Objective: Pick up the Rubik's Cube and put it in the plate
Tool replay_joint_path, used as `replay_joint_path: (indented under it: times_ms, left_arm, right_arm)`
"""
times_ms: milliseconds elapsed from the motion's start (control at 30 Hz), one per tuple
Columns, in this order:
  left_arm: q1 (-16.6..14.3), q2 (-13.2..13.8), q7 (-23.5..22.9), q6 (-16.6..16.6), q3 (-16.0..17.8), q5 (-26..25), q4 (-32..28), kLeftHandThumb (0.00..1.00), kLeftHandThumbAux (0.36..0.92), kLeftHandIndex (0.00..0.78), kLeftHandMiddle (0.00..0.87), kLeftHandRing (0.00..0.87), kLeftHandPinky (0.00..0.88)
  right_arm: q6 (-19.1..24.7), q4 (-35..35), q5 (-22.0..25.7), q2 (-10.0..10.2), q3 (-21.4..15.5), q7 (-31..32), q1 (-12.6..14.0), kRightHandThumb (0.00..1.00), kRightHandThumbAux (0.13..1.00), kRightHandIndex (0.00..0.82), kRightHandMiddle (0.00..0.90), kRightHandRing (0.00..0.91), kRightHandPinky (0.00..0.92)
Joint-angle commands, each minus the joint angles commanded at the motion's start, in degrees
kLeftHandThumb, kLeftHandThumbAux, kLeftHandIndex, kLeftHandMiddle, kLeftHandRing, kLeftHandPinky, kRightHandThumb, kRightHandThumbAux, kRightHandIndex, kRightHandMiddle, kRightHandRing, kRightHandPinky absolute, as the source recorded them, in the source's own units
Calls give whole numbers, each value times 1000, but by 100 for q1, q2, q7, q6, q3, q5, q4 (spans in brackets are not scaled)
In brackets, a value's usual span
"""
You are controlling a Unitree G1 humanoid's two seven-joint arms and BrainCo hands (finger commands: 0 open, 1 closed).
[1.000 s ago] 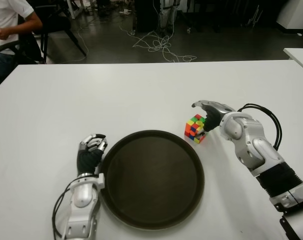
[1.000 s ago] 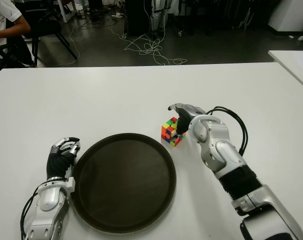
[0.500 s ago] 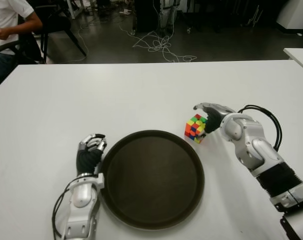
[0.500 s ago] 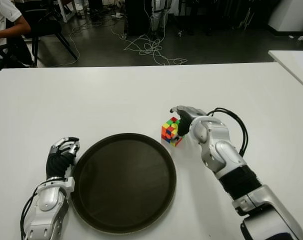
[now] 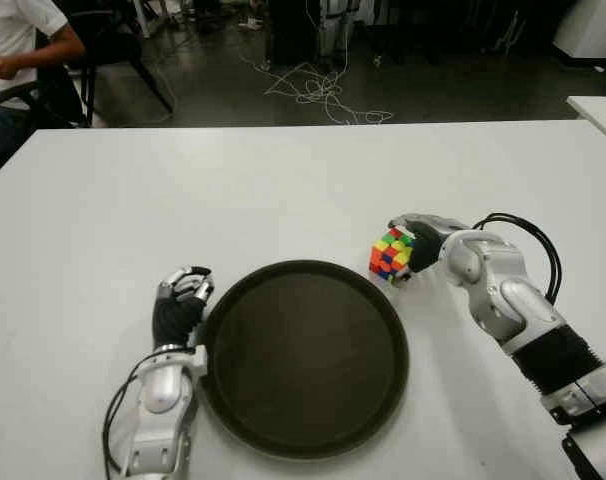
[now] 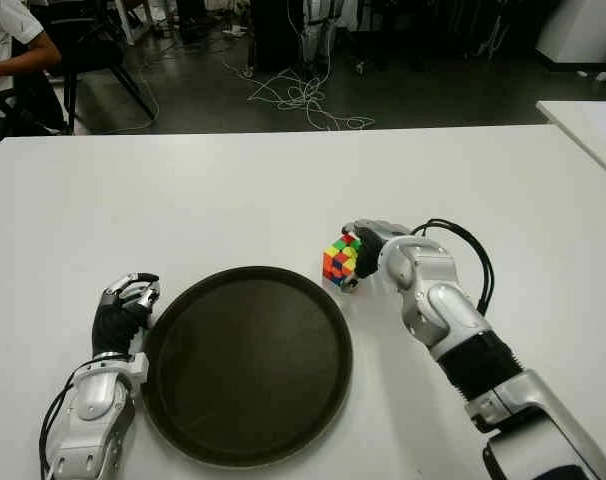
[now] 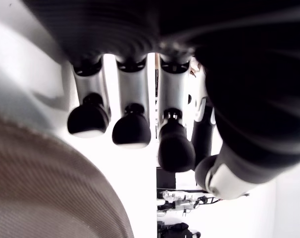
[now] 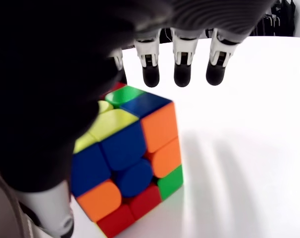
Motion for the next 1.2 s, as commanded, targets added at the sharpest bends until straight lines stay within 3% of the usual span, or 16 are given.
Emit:
replay_joint_path:
  times_ms: [667,1200]
  left_arm:
    - [33,-63,159,-66,-21,93,-57,708,706,443,805,828,819]
    - [-24,-4,177,-196,-30,206,108,708,706,443,806,830,818]
  right_arm:
    - [-185,1,1,-51,45,-36,64,0,802,15,15,40,45]
    - [-504,242,68,24,10,-294,67,0,855,35,23,45,71]
